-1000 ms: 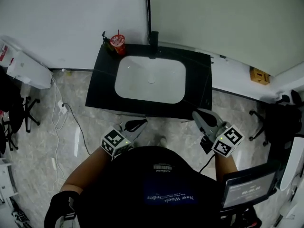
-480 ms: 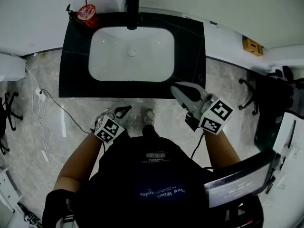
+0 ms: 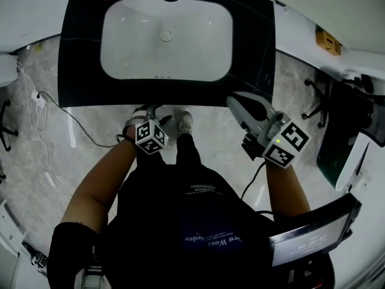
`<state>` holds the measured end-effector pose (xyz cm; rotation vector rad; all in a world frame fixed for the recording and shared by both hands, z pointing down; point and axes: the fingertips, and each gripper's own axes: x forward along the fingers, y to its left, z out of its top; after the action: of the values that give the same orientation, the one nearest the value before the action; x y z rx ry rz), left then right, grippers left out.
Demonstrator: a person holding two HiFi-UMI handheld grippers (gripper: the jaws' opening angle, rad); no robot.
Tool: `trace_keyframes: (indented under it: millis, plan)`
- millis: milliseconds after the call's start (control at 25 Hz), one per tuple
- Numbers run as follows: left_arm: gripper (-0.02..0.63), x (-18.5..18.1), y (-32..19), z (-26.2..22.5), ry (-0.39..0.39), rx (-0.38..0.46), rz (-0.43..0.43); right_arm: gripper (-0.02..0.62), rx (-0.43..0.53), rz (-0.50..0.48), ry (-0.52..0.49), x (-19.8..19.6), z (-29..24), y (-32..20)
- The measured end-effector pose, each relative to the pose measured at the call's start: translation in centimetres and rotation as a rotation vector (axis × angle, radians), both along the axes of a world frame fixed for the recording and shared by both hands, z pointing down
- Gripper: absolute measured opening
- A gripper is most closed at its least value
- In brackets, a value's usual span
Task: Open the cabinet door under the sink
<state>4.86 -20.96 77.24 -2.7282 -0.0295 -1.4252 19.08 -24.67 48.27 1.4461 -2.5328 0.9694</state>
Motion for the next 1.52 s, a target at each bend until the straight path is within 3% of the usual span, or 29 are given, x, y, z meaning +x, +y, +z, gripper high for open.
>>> trace_keyframes:
  millis: [240, 320, 480, 680, 800, 1040, 1320, 1440, 1520]
  plan:
    - [0.237, 0.1, -0.6, 0.4, 0.020, 0.124, -0.008, -0.002, -0.041, 0.016, -0.007, -0.2, 1.9, 1.1]
    - [0.277, -0.1, -0.2, 0.6, 0.010, 0.134, -0.005, -0.002, -0.051, 0.025, -0.016, 0.0, 2.3, 1.4]
    - [0.353, -0.8, -1.6, 1.2, -0.037, 0.163, -0.102, -0.002, -0.068, 0.022, -0.020, 0.0, 2.8, 2.3]
    - [0.358, 0.4, -1.4, 3.4, -0.068, 0.140, -0.075, -0.002, -0.086, 0.028, -0.018, 0.2, 3.3, 3.3]
    - [0.343, 0.9, -1.5, 4.0, -0.075, 0.151, -0.066, -0.002, -0.094, 0.037, -0.017, 0.8, 3.6, 3.8]
    - [0.234, 0.2, -1.3, 4.0, -0.143, 0.146, -0.009, -0.002, -0.092, 0.046, -0.029, 1.8, 3.6, 4.8]
    - [0.158, -1.1, 3.5, 4.2, -0.246, 0.109, 0.083, -0.002, -0.080, 0.003, -0.036, 2.9, 2.9, 5.1]
    - [0.158, -0.8, 5.4, 5.1, -0.277, 0.077, 0.062, -0.002, -0.070, -0.035, -0.030, 3.1, 2.4, 5.5]
    - [0.156, -1.0, 5.2, 6.4, -0.350, 0.119, 0.059, -0.002, -0.066, -0.058, -0.026, 3.4, 2.1, 5.9]
